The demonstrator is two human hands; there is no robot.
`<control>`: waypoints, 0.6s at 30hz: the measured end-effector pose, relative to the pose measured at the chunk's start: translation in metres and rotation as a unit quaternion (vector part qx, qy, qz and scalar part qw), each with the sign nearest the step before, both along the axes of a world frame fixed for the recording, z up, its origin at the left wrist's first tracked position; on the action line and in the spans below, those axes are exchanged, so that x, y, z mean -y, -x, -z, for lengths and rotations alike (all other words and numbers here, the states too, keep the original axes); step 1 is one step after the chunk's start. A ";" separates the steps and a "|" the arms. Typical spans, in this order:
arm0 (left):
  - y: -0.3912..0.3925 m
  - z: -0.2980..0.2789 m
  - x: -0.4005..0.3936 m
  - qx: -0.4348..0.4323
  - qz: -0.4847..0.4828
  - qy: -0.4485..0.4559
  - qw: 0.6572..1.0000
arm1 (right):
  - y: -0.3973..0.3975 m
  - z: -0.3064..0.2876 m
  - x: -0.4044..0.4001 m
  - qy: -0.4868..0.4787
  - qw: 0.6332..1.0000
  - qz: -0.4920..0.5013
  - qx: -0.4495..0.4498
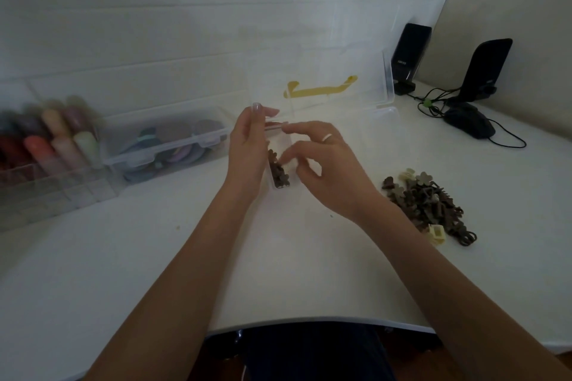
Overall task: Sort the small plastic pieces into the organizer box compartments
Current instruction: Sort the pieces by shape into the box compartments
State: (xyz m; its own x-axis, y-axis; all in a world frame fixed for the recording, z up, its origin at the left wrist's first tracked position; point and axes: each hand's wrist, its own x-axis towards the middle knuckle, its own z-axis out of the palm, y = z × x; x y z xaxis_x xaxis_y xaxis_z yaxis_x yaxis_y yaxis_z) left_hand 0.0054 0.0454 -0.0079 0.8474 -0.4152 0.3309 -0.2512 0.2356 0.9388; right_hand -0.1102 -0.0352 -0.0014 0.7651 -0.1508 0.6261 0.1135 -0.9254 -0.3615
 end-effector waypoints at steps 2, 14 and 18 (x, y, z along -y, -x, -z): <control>-0.002 0.001 0.001 -0.007 0.002 -0.001 1.000 | 0.005 0.004 0.003 0.060 0.998 0.032 -0.015; 0.000 0.000 0.002 -0.022 0.007 -0.006 1.000 | 0.006 0.011 -0.002 0.112 0.991 0.064 -0.039; 0.000 -0.002 0.002 -0.014 -0.006 -0.001 1.000 | 0.003 0.018 -0.003 0.163 0.979 0.088 -0.081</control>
State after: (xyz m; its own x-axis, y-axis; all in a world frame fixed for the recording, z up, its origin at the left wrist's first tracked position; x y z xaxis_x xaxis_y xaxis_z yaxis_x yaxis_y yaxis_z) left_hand 0.0054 0.0437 -0.0061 0.8607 -0.4059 0.3073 -0.2282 0.2319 0.9456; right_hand -0.1128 -0.0317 -0.0197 0.8380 -0.1020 0.5360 -0.0926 -0.9947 -0.0446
